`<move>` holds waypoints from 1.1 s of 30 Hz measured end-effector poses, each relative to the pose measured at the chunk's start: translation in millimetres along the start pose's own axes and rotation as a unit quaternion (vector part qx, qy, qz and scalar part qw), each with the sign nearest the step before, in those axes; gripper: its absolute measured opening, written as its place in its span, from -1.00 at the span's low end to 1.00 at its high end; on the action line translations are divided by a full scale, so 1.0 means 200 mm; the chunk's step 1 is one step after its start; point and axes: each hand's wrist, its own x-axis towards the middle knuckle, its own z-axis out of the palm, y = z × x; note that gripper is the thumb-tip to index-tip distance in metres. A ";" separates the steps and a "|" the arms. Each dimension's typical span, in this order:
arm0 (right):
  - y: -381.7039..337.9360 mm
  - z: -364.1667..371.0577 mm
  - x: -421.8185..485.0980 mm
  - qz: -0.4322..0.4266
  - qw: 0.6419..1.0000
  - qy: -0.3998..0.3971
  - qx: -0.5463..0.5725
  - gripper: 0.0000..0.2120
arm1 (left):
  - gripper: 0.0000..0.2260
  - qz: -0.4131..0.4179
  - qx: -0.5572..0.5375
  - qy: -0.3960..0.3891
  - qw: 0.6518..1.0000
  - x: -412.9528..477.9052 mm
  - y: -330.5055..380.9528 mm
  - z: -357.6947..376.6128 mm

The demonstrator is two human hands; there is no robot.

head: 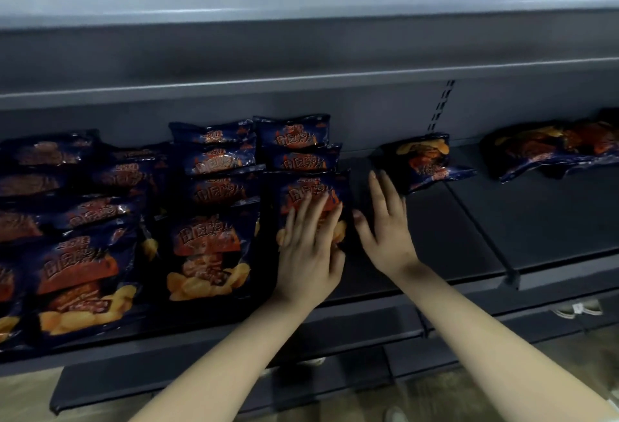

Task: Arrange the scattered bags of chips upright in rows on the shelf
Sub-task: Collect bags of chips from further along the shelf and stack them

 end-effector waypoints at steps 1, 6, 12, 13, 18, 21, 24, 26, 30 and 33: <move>0.04 -0.05 0.02 0.003 1.000 0.012 -0.015 -0.39 | -0.43 -0.001 -0.009 0.008 1.000 0.03 0.04 0.01; 0.27 -0.28 0.13 0.058 0.989 0.008 -0.136 -0.28 | -0.45 0.011 -0.056 0.033 0.998 0.17 0.28 0.09; 0.44 -0.43 0.19 0.078 0.984 -0.011 -0.160 -0.28 | -0.48 0.016 -0.059 -0.004 0.998 0.25 0.45 0.22; 0.47 -0.44 0.19 0.073 0.984 -0.015 -0.159 -0.28 | -0.48 0.012 -0.057 -0.010 0.998 0.26 0.47 0.24; 0.54 -0.47 0.21 0.051 0.983 -0.042 -0.171 -0.29 | -0.46 -0.028 -0.051 -0.027 0.998 0.30 0.53 0.33; 0.58 -0.48 0.24 0.031 0.984 -0.055 -0.167 -0.29 | -0.47 -0.054 -0.040 -0.048 0.997 0.35 0.58 0.39; 0.63 -0.50 0.28 0.009 0.982 -0.076 -0.171 -0.28 | -0.50 -0.081 -0.040 -0.061 0.994 0.39 0.62 0.45; 0.66 -0.50 0.30 0.000 0.980 -0.099 -0.171 -0.28 | -0.51 -0.102 -0.044 -0.056 0.992 0.40 0.64 0.48; 0.71 -0.48 0.31 -0.006 0.966 -0.170 -0.193 -0.30 | -0.52 -0.129 -0.034 -0.057 0.989 0.38 0.65 0.52; 0.74 -0.47 0.29 -0.012 0.967 -0.165 -0.195 -0.28 | -0.53 -0.145 -0.026 -0.048 0.988 0.38 0.63 0.55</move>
